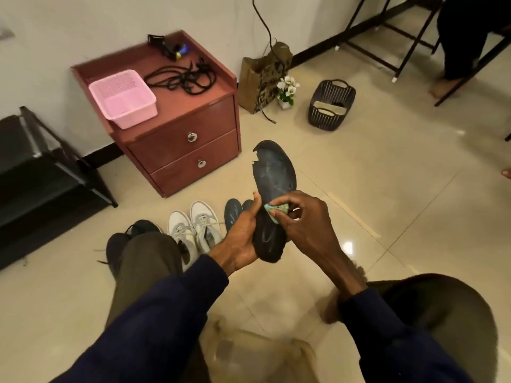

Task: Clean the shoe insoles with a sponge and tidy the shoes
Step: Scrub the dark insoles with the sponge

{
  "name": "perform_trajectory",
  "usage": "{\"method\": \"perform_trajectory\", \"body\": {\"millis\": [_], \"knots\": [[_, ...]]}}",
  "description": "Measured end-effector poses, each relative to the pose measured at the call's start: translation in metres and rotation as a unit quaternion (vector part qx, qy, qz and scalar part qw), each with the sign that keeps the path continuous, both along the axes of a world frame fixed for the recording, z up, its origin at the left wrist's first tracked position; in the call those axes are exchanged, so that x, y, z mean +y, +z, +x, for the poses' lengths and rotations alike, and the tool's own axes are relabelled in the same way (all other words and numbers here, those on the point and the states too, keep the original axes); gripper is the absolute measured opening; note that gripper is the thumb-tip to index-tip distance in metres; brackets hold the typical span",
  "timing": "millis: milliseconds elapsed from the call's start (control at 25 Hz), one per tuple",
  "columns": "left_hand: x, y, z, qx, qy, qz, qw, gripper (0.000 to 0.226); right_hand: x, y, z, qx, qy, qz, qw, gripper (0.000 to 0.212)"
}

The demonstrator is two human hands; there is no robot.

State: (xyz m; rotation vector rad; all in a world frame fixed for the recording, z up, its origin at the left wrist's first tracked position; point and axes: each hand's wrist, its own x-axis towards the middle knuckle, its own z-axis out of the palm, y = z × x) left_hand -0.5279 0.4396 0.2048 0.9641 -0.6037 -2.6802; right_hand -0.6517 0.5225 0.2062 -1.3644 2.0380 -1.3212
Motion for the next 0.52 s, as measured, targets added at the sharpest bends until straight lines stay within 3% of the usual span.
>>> {"method": "perform_trajectory", "body": {"millis": [200,400,520], "knots": [[0.033,0.022,0.059,-0.022,0.046,-0.038,0.998,0.066,0.033,0.021,0.055,0.11,0.003,-0.024,0.994,0.015],[0.048,0.04,0.091,0.0,0.07,0.026,0.997,0.07,0.071,0.031,0.111,0.167,0.142,-0.038,0.975,0.017],[0.053,0.039,0.096,0.011,0.071,0.021,0.997,0.064,0.068,0.034,0.091,0.17,0.044,-0.039,0.984,0.017]]}}
